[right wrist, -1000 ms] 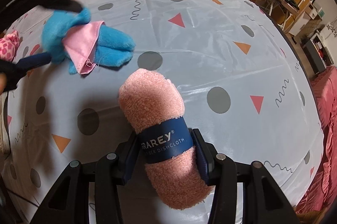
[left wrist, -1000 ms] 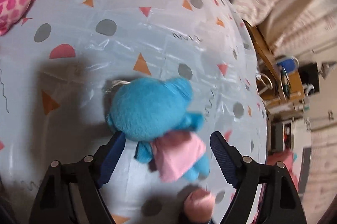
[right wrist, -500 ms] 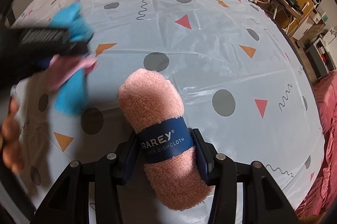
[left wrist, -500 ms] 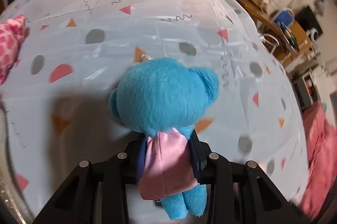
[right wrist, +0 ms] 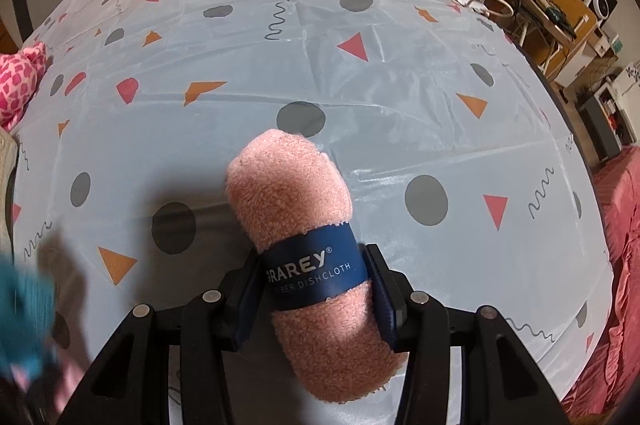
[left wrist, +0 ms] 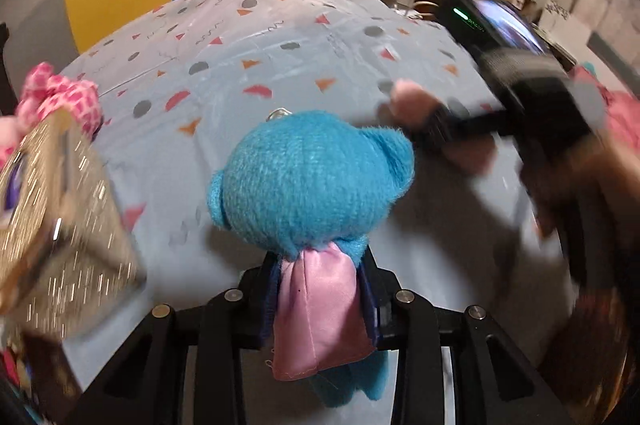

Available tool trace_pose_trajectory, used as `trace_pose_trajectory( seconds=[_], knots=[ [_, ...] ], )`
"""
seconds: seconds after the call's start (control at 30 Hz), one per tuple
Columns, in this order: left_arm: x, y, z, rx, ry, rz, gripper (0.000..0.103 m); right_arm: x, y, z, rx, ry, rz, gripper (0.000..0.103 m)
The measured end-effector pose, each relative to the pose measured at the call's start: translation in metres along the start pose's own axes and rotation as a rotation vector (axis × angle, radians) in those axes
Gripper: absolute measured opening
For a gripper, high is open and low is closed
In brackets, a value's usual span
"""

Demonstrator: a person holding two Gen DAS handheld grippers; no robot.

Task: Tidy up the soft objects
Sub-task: 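Carry the blue bear toward the gold tray with the left gripper while the right holds the dishcloth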

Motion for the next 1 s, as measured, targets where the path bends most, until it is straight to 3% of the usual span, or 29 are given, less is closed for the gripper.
trace_pose_trajectory(
  seconds=[0.2, 0.37, 0.5, 0.53, 0.67, 0.77, 0.87, 1.0],
  knots=[
    [0.050, 0.038, 0.014, -0.050, 0.022, -0.004, 0.036, 0.003, 0.005, 0.006, 0.006, 0.021, -0.022, 0.049],
    [0.073, 0.069, 0.043, -0.167, 0.053, -0.071, 0.036, 0.003, 0.007, 0.004, -0.009, -0.022, -0.011, 0.050],
    [0.090, 0.069, 0.073, -0.245, 0.115, -0.067, 0.038, 0.001, 0.011, 0.014, 0.008, 0.043, -0.037, 0.041],
    [0.094, 0.066, 0.079, -0.252, 0.137, -0.055, 0.039, 0.000, 0.013, 0.020, 0.006, 0.069, -0.050, 0.041],
    [0.104, 0.061, 0.092, -0.237, 0.207, -0.059, 0.042, 0.000, 0.031, 0.051, -0.143, 0.126, -0.108, 0.040],
    [0.106, 0.061, 0.090, -0.236, 0.191, -0.060, 0.043, 0.013, 0.032, 0.083, -0.256, 0.197, -0.040, 0.040],
    [0.107, 0.059, 0.090, -0.228, 0.199, -0.061, 0.044, 0.021, 0.034, 0.102, -0.240, 0.246, -0.017, 0.041],
    [0.105, 0.054, 0.089, -0.229, 0.198, -0.065, 0.045, 0.022, 0.037, 0.120, -0.232, 0.204, 0.042, 0.042]
  ],
)
Point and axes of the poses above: each gripper's, at about its wrist camera, not at the fingertips, and y roughly against the way its jaws point, z to its left, x to its underside, the point moved 3 cm from there along -y, roughly the way its jaws point, and after that the axes turned 15 degrees about -z, right-handed, at the moved point
